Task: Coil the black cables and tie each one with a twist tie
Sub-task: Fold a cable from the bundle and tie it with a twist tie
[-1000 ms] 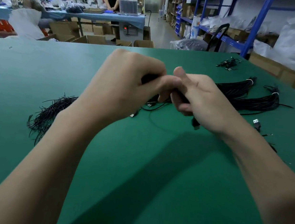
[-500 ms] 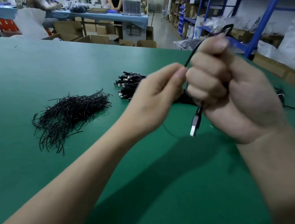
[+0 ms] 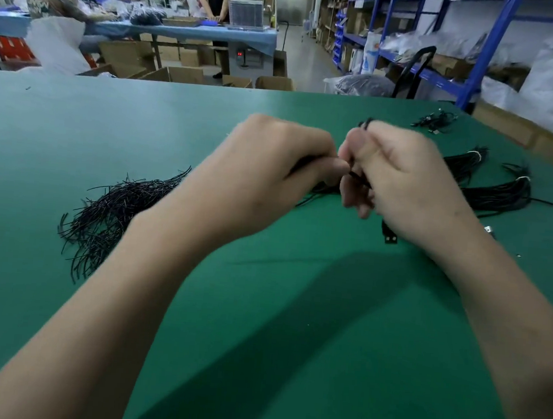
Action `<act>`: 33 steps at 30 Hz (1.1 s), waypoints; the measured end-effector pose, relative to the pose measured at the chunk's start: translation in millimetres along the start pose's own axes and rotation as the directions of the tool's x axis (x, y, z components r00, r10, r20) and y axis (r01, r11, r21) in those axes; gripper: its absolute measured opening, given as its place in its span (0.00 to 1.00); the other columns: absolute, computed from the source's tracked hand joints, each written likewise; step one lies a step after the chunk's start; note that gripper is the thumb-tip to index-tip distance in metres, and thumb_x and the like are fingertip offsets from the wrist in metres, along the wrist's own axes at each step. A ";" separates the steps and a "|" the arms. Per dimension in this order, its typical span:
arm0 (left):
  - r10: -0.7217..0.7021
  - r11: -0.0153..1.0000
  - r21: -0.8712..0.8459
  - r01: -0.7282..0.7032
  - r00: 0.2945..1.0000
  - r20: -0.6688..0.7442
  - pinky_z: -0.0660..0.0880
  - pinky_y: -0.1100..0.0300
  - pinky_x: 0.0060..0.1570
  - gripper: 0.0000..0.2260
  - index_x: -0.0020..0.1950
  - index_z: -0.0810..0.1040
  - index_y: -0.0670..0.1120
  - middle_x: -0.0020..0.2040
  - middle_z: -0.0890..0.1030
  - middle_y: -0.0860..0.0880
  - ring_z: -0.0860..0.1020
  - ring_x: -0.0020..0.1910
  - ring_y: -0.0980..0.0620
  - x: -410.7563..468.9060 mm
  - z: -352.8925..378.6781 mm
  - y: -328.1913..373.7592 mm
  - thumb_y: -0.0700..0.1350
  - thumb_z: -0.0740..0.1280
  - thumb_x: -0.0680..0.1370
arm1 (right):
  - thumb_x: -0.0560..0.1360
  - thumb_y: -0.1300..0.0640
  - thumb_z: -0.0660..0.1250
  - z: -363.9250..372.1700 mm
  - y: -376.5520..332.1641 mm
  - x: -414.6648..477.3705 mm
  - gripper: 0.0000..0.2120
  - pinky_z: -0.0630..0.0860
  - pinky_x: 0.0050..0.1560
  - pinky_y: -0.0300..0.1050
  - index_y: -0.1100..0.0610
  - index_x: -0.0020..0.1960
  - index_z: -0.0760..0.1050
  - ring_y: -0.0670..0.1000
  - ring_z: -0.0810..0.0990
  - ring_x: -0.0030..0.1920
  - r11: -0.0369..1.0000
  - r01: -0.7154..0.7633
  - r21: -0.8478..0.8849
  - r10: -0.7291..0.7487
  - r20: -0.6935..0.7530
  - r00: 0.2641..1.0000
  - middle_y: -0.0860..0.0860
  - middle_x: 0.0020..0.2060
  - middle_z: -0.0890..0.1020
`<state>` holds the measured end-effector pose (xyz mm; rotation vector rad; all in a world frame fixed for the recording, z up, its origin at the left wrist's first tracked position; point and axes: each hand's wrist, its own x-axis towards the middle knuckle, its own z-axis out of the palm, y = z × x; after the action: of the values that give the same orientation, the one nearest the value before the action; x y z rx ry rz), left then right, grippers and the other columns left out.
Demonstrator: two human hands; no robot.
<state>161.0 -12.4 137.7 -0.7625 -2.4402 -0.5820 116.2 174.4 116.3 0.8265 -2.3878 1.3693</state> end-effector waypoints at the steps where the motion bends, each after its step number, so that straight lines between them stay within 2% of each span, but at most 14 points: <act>1: 0.000 1.000 0.002 0.000 1.000 -0.023 0.64 0.71 0.34 0.10 0.46 0.85 0.46 0.31 0.73 0.62 0.71 0.30 0.61 0.0 -5.1 -2.4 0.49 0.67 0.81 | 0.86 0.49 0.55 1.9 -1.1 -0.8 0.19 0.67 0.28 0.42 0.52 0.40 0.74 0.47 0.71 0.23 1.000 -0.021 0.022 0.019 0.090 0.996 0.49 0.24 0.77; 3: -0.009 1.000 -0.021 0.008 0.998 -0.061 0.63 0.71 0.32 0.11 0.44 0.84 0.45 0.30 0.75 0.59 0.70 0.29 0.61 -1.3 -12.0 -7.2 0.51 0.70 0.80 | 0.85 0.45 0.53 4.9 -4.4 -2.6 0.24 0.61 0.28 0.39 0.56 0.39 0.75 0.47 0.62 0.24 0.973 -0.118 0.196 0.060 0.277 0.959 0.46 0.22 0.68; 5: -0.025 0.995 -0.103 0.014 0.994 -0.102 0.62 0.70 0.32 0.12 0.42 0.83 0.45 0.30 0.76 0.56 0.69 0.29 0.60 -3.3 -15.9 -11.8 0.53 0.72 0.77 | 0.83 0.41 0.51 5.3 -9.2 -4.7 0.27 0.56 0.26 0.39 0.59 0.39 0.76 0.49 0.57 0.26 0.874 -0.269 0.405 0.067 0.448 0.892 0.47 0.23 0.62; 7: -0.050 0.973 -0.229 0.015 0.988 -0.145 0.64 0.65 0.31 0.13 0.42 0.82 0.44 0.31 0.77 0.50 0.68 0.30 0.60 -4.5 -15.9 -15.8 0.53 0.73 0.77 | 0.84 0.46 0.52 4.2 -15.6 -7.7 0.23 0.53 0.26 0.40 0.58 0.40 0.76 0.48 0.54 0.26 0.744 -0.362 0.561 -0.019 0.559 0.829 0.48 0.25 0.59; 8: -0.068 0.954 -0.300 0.015 0.983 -0.169 0.64 0.60 0.31 0.12 0.42 0.82 0.43 0.32 0.78 0.45 0.68 0.30 0.55 -4.5 -14.0 -17.6 0.51 0.72 0.78 | 0.83 0.50 0.53 3.3 -18.6 -8.9 0.20 0.52 0.26 0.40 0.58 0.40 0.75 0.48 0.54 0.27 0.679 -0.384 0.625 -0.080 0.583 0.808 0.48 0.26 0.58; 10: -0.125 0.885 -0.465 0.014 0.970 -0.208 0.62 0.54 0.32 0.07 0.44 0.82 0.46 0.31 0.74 0.42 0.65 0.31 0.49 -3.6 -5.0 -21.1 0.46 0.69 0.80 | 0.82 0.53 0.53 1.1 -24.2 -10.5 0.15 0.51 0.26 0.39 0.56 0.41 0.73 0.46 0.54 0.26 0.560 -0.412 0.719 -0.176 0.589 0.788 0.47 0.27 0.56; 13: -0.225 0.765 -0.641 0.060 0.958 -0.178 0.62 0.55 0.34 0.09 0.49 0.81 0.43 0.33 0.70 0.42 0.66 0.35 0.54 -1.6 19.7 -16.4 0.42 0.62 0.84 | 0.84 0.53 0.50 -0.9 -32.4 -10.3 0.16 0.52 0.26 0.39 0.55 0.43 0.71 0.44 0.54 0.26 0.402 -0.400 0.824 -0.233 0.514 0.825 0.45 0.28 0.55; 15: -0.244 0.745 -0.658 0.111 0.963 -0.113 0.66 0.56 0.38 0.11 0.51 0.79 0.36 0.36 0.73 0.37 0.69 0.39 0.52 -0.9 39.6 -8.1 0.40 0.59 0.85 | 0.86 0.53 0.46 -1.9 -36.1 -7.1 0.18 0.54 0.27 0.37 0.55 0.44 0.69 0.44 0.54 0.26 0.301 -0.346 0.888 -0.207 0.416 0.886 0.45 0.28 0.56; 17: -0.250 0.769 -0.618 0.165 0.967 -0.053 0.65 0.61 0.36 0.12 0.49 0.77 0.33 0.34 0.73 0.44 0.67 0.35 0.57 -2.1 56.3 1.9 0.39 0.59 0.85 | 0.87 0.53 0.45 -4.2 -36.6 -2.7 0.18 0.57 0.27 0.37 0.54 0.45 0.68 0.43 0.56 0.26 0.258 -0.265 0.929 -0.134 0.307 0.942 0.44 0.28 0.58; 19: -0.231 0.827 -0.526 0.200 0.973 0.007 0.64 0.63 0.35 0.12 0.43 0.75 0.39 0.32 0.70 0.55 0.65 0.32 0.59 -4.4 65.7 9.6 0.40 0.59 0.85 | 0.87 0.53 0.47 -6.9 -33.6 0.8 0.16 0.59 0.28 0.36 0.54 0.45 0.68 0.43 0.59 0.26 0.350 -0.178 0.920 -0.015 0.196 0.980 0.44 0.27 0.61; 22: -0.150 0.915 -0.366 0.170 0.985 0.082 0.63 0.67 0.35 0.16 0.37 0.68 0.50 0.31 0.71 0.54 0.67 0.31 0.58 -5.5 66.9 13.3 0.39 0.60 0.84 | 0.87 0.54 0.50 -7.7 -24.3 1.6 0.15 0.62 0.29 0.39 0.56 0.45 0.69 0.46 0.63 0.27 0.689 -0.096 0.718 0.134 0.005 0.991 0.45 0.27 0.65; 25: -0.101 0.954 -0.263 0.141 0.982 0.161 0.68 0.65 0.39 0.12 0.45 0.80 0.50 0.32 0.75 0.52 0.70 0.32 0.56 -4.5 58.5 11.3 0.39 0.62 0.84 | 0.87 0.56 0.52 -5.8 -18.5 1.3 0.15 0.70 0.29 0.42 0.55 0.44 0.70 0.49 0.73 0.27 0.933 -0.054 0.355 0.109 -0.137 0.985 0.46 0.27 0.73; 28: -0.111 0.980 -0.142 0.137 0.977 0.180 0.73 0.52 0.47 0.09 0.52 0.84 0.46 0.34 0.78 0.50 0.74 0.35 0.51 -1.8 47.7 9.3 0.43 0.63 0.84 | 0.86 0.57 0.54 -1.3 -15.1 -0.6 0.15 0.78 0.31 0.43 0.57 0.44 0.73 0.51 0.80 0.30 0.999 -0.038 0.024 0.041 -0.146 0.989 0.49 0.33 0.82; 33: -0.139 0.990 0.005 0.140 0.981 0.133 0.75 0.48 0.47 0.10 0.49 0.85 0.48 0.34 0.82 0.50 0.78 0.36 0.49 -0.5 21.6 1.8 0.50 0.65 0.82 | 0.85 0.55 0.57 5.7 -9.7 -1.9 0.13 0.76 0.40 0.47 0.57 0.44 0.74 0.46 0.79 0.34 0.959 -0.030 -0.281 0.002 -0.097 0.995 0.47 0.34 0.81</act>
<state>155.1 0.2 121.0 -0.6538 -2.6323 -0.6066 123.7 166.4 119.2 0.6498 -2.4415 1.0132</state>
